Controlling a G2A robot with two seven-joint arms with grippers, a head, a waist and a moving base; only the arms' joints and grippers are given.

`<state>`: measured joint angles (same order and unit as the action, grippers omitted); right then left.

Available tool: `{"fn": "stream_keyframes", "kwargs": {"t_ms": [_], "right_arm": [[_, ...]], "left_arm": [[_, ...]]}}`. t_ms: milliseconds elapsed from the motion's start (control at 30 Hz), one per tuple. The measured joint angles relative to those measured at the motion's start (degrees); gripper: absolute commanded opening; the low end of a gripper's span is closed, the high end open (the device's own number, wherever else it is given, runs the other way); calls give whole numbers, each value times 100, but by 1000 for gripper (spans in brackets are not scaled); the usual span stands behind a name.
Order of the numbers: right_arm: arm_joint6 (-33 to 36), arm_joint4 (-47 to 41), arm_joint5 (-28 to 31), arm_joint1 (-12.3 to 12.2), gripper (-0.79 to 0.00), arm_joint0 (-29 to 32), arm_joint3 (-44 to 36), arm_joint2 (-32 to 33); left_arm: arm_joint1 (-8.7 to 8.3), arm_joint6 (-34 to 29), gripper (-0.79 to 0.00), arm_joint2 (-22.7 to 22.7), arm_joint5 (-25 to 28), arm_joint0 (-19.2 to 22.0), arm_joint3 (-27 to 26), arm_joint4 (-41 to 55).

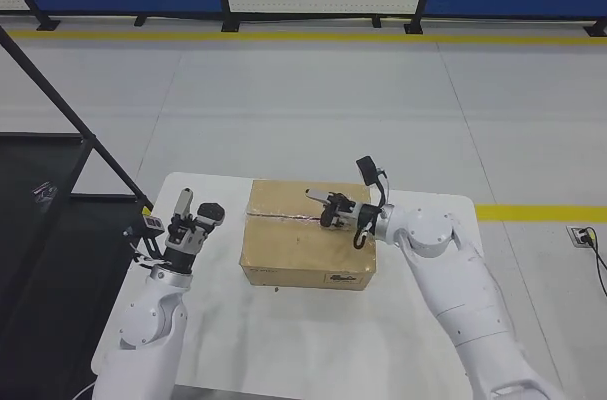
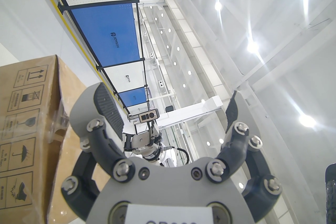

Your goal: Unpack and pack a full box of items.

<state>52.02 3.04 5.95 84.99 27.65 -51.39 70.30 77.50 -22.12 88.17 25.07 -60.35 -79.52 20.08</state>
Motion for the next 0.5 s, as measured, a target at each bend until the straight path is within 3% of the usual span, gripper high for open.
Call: {"fn": "stream_keyframes", "kwargs": {"t_ms": [500], "right_arm": [[89,-72,92,15,0,-172,129,-219]], "left_arm": [[-3,184,0,-125,-66,104,68,-117]]}}
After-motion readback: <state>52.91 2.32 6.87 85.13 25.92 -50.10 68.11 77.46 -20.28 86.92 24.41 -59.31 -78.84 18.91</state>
